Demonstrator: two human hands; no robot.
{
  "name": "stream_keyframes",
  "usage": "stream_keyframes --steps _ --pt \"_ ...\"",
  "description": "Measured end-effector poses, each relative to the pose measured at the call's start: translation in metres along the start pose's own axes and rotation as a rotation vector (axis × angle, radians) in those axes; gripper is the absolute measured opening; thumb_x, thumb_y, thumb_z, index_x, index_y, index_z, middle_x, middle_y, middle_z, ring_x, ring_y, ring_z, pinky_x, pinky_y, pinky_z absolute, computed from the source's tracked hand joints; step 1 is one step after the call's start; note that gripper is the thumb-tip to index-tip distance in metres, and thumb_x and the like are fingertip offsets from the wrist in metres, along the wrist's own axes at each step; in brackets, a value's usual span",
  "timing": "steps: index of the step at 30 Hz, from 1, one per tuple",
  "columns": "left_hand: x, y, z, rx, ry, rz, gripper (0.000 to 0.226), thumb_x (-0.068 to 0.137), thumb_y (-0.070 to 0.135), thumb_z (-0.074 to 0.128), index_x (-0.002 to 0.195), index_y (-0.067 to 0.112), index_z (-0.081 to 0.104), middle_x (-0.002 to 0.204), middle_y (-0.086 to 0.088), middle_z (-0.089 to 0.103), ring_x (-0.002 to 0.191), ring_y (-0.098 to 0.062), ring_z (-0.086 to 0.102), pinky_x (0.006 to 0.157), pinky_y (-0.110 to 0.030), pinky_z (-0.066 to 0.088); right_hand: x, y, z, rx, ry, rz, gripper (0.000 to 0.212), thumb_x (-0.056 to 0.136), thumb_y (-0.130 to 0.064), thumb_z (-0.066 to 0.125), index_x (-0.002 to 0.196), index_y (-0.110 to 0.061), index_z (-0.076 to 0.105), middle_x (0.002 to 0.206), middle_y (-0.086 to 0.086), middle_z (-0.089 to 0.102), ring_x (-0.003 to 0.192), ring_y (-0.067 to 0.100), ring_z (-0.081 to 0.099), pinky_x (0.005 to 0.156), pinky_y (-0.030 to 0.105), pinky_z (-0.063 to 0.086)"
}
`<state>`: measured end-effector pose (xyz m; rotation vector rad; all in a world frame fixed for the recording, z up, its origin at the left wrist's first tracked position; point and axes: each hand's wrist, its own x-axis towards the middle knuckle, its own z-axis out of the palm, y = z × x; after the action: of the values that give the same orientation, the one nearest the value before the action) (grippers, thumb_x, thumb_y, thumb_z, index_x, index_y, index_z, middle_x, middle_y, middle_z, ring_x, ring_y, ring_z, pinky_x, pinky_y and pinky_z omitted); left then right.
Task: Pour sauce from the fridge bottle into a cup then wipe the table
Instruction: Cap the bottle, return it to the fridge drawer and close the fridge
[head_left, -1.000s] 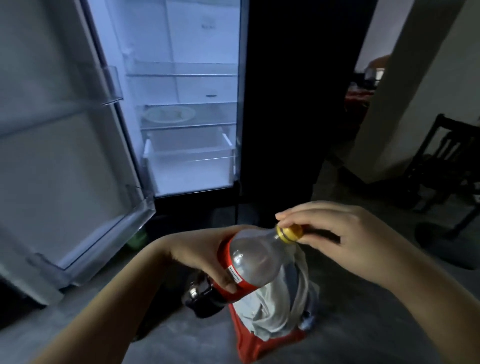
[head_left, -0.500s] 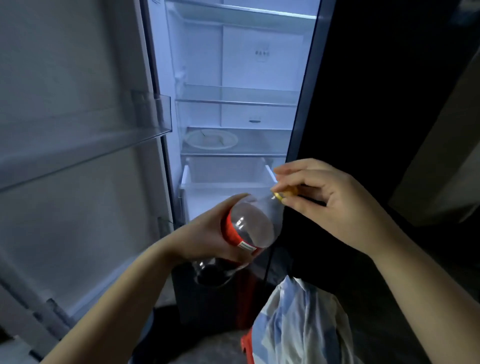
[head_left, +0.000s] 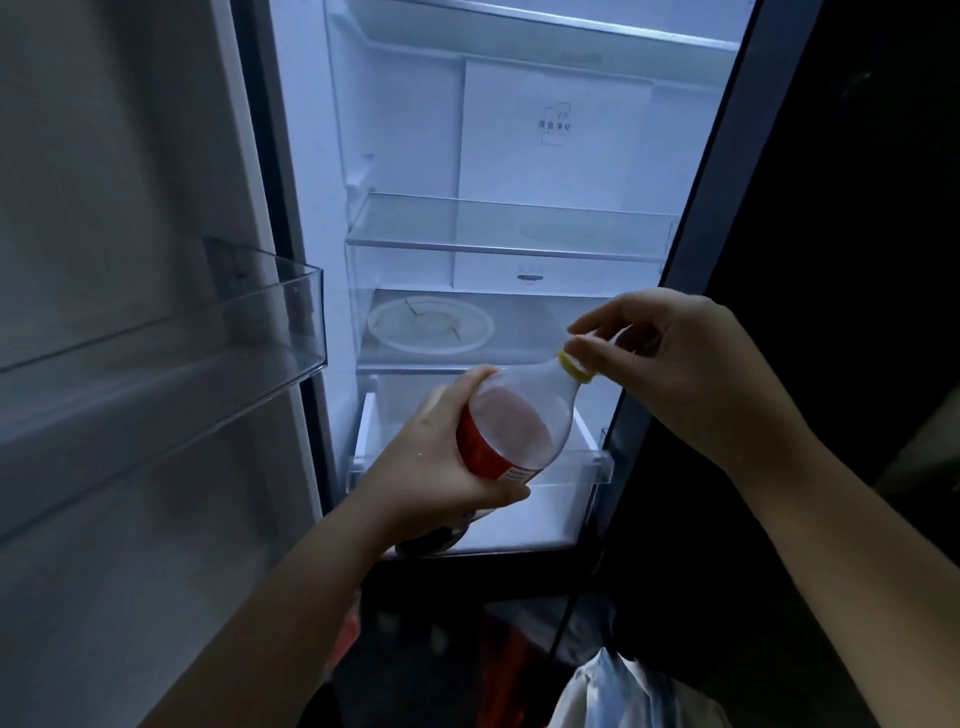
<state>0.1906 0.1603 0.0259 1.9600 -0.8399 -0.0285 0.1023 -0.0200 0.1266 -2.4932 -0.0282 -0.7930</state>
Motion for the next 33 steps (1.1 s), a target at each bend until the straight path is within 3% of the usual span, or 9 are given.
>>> stream_keyframes --steps 3,6,12,16,21,27,33 --pt "0.023 -0.001 0.003 -0.014 0.056 -0.004 0.095 0.057 0.038 0.087 0.13 0.053 0.029 0.127 0.013 0.046 0.111 -0.007 0.05 0.09 -0.029 0.049 0.03 0.013 0.001 0.028 -0.021 -0.041 0.017 0.077 -0.039 0.071 0.09 -0.028 0.074 0.077 -0.012 0.069 0.068 0.002 0.061 0.061 0.01 0.045" --pt "0.046 -0.001 0.005 -0.064 0.11 -0.032 0.097 0.057 0.037 0.087 0.133 0.051 0.029 0.129 0.01 0.047 0.112 -0.008 0.051 0.091 -0.032 0.05 0.059 0.022 -0.002 0.066 -0.039 -0.107 0.02 0.076 -0.04 0.07 0.094 -0.033 0.072 0.083 -0.013 0.071 0.074 0.005 0.065 0.074 0.028 0.055" --pt "0.076 -0.008 0.022 -0.168 0.181 -0.057 0.088 0.056 0.033 0.085 0.125 0.054 0.035 0.123 0.01 0.051 0.108 -0.007 0.054 0.085 -0.029 0.052 0.099 0.045 0.006 0.109 -0.147 -0.187 0.019 0.079 -0.028 0.072 0.098 -0.027 0.074 0.089 -0.008 0.07 0.078 0.005 0.065 0.08 0.037 0.054" --pt "0.084 -0.02 0.036 -0.209 0.188 -0.092 0.089 0.055 0.038 0.084 0.128 0.053 0.034 0.125 0.011 0.051 0.111 -0.007 0.053 0.088 -0.033 0.052 0.109 0.059 0.015 0.164 -0.238 -0.194 0.02 0.08 -0.023 0.072 0.099 -0.028 0.073 0.094 -0.008 0.069 0.082 0.005 0.066 0.082 0.035 0.055" --pt "0.086 -0.03 0.046 -0.234 0.17 -0.129 0.09 0.052 0.042 0.083 0.127 0.053 0.034 0.125 0.013 0.051 0.11 -0.003 0.054 0.088 -0.028 0.051 0.112 0.069 0.021 0.204 -0.335 -0.202 0.022 0.079 -0.016 0.072 0.1 -0.023 0.073 0.096 -0.002 0.068 0.087 0.011 0.066 0.084 0.033 0.055" --pt "0.09 -0.035 0.041 -0.261 0.114 -0.144 0.095 0.051 0.042 0.082 0.13 0.053 0.03 0.128 0.011 0.048 0.112 -0.006 0.052 0.086 -0.025 0.051 0.118 0.065 0.019 0.254 -0.391 -0.183 0.021 0.078 -0.014 0.072 0.098 -0.022 0.074 0.098 -0.004 0.069 0.093 0.007 0.066 0.087 0.024 0.053" --pt "0.091 -0.041 0.038 -0.31 0.089 -0.124 0.087 0.059 0.024 0.086 0.123 0.053 0.036 0.122 0.012 0.052 0.108 -0.005 0.056 0.075 -0.016 0.051 0.129 0.061 0.021 0.225 -0.47 -0.208 0.021 0.081 -0.008 0.07 0.096 -0.023 0.074 0.1 -0.005 0.069 0.096 0.009 0.066 0.09 0.028 0.054"
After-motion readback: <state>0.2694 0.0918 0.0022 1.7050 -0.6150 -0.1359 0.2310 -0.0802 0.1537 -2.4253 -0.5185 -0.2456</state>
